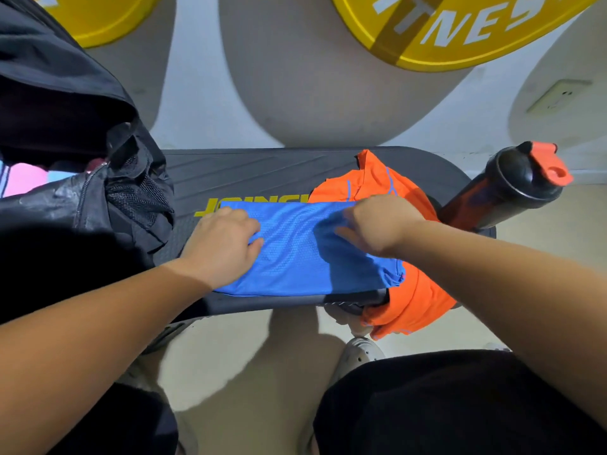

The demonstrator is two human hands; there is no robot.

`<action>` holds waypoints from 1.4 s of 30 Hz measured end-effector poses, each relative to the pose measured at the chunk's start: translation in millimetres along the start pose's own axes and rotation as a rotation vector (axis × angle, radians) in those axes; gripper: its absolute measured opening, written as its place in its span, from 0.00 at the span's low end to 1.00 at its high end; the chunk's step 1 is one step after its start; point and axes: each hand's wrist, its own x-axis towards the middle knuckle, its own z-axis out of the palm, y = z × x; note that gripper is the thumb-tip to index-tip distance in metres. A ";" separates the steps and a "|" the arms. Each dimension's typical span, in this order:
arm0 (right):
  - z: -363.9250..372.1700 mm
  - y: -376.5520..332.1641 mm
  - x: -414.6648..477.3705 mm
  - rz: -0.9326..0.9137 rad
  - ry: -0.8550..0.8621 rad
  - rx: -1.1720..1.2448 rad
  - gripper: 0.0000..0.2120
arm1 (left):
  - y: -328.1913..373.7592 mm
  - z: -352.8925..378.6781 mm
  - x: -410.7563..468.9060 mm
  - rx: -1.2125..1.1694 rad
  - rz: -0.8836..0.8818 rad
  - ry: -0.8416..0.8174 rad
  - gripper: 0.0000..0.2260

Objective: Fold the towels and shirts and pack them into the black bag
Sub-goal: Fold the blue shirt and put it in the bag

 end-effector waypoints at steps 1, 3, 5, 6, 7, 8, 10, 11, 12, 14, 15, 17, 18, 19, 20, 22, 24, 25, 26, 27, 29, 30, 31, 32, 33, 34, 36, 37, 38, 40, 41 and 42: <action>1.0 -9.8 10.6 0.027 0.044 0.032 0.21 | 3.5 4.5 5.5 0.031 -0.029 -0.044 0.18; 15.3 -35.3 30.6 0.120 0.082 0.100 0.27 | 12.1 18.4 10.8 0.064 -0.082 -0.174 0.27; 40.2 -63.6 40.1 0.214 0.061 0.179 0.34 | 18.4 33.4 10.4 0.091 -0.099 -0.217 0.33; 55.1 -74.6 39.6 0.245 0.039 0.209 0.36 | 17.9 40.2 8.5 0.105 -0.101 -0.213 0.34; 70.5 -81.2 36.8 0.273 0.031 0.220 0.38 | 15.4 46.5 5.6 0.110 -0.112 -0.213 0.36; 83.0 -83.2 32.2 0.302 0.042 0.214 0.39 | 12.0 51.7 2.7 0.110 -0.128 -0.222 0.37; 98.8 -74.4 23.7 0.365 0.092 0.192 0.41 | 5.8 60.0 -0.4 0.106 -0.160 -0.234 0.39; 102.8 -64.9 21.2 0.398 0.116 0.190 0.42 | 4.6 61.6 0.0 0.102 -0.176 -0.235 0.41; 105.2 -53.7 19.0 0.431 0.134 0.195 0.42 | 4.5 62.2 0.6 0.096 -0.191 -0.236 0.42; 109.9 -29.5 12.4 0.493 0.156 0.204 0.42 | 5.0 61.7 1.4 0.076 -0.208 -0.241 0.44; 112.8 -18.7 8.0 0.509 0.163 0.201 0.43 | 4.9 60.7 1.6 0.066 -0.211 -0.246 0.45; 118.1 -2.9 0.1 0.501 0.172 0.201 0.43 | 3.6 59.3 1.7 0.050 -0.211 -0.259 0.47; 120.1 1.5 -2.1 0.490 0.178 0.203 0.43 | 3.0 58.9 1.9 0.049 -0.210 -0.263 0.47; 121.5 3.8 -2.9 0.479 0.183 0.205 0.43 | 2.7 59.0 2.1 0.053 -0.208 -0.267 0.48; 121.6 4.5 -2.8 0.474 0.183 0.206 0.43 | 2.7 59.3 2.4 0.057 -0.206 -0.267 0.48; 121.4 3.7 -1.7 0.472 0.173 0.205 0.43 | 2.6 59.7 2.9 0.058 -0.202 -0.258 0.48; 117.2 2.4 -2.3 0.473 0.153 0.182 0.43 | 2.6 58.0 2.3 0.053 -0.187 -0.249 0.48; 113.6 1.7 -1.9 0.475 0.154 0.162 0.43 | 2.4 56.7 1.1 0.045 -0.176 -0.240 0.48; 108.3 0.2 -1.0 0.475 0.172 0.141 0.43 | 2.0 55.1 -0.5 0.032 -0.169 -0.226 0.47; 101.5 -3.1 1.1 0.460 0.208 0.122 0.43 | 1.3 53.3 -2.3 0.014 -0.168 -0.206 0.45; 85.6 -17.5 8.7 0.379 0.282 0.115 0.42 | -0.8 49.2 -5.4 -0.040 -0.195 -0.152 0.40; 78.8 -28.7 14.0 0.327 0.301 0.134 0.42 | -2.5 47.5 -6.3 -0.068 -0.223 -0.127 0.36; 73.3 -41.5 19.7 0.288 0.306 0.168 0.42 | -4.5 46.1 -6.8 -0.093 -0.262 -0.110 0.33; 69.1 -55.0 25.2 0.266 0.296 0.210 0.43 | -6.7 44.5 -7.4 -0.122 -0.312 -0.101 0.31; 67.1 -68.5 30.3 0.259 0.277 0.251 0.43 | -8.8 42.4 -8.2 -0.156 -0.370 -0.094 0.29; 67.3 -80.7 34.3 0.257 0.253 0.282 0.43 | -10.9 40.5 -9.6 -0.186 -0.426 -0.088 0.28; 73.5 -99.2 39.4 0.245 0.203 0.300 0.42 | -14.7 36.9 -13.5 -0.196 -0.490 -0.056 0.28; 78.7 -104.6 40.6 0.236 0.181 0.296 0.41 | -16.2 35.4 -14.9 -0.187 -0.501 -0.031 0.29; 83.7 -107.4 40.9 0.230 0.164 0.288 0.41 | -18.2 33.9 -15.2 -0.193 -0.517 -0.009 0.30; 91.5 -108.2 40.5 0.222 0.151 0.258 0.41 | -23.0 31.0 -11.2 -0.255 -0.590 0.005 0.30; 93.4 -107.6 40.3 0.219 0.152 0.242 0.41 | -25.8 31.3 -7.8 -0.287 -0.627 -0.005 0.29; 94.1 -107.0 40.3 0.218 0.153 0.234 0.41 | -27.6 31.4 -4.4 -0.312 -0.648 -0.023 0.27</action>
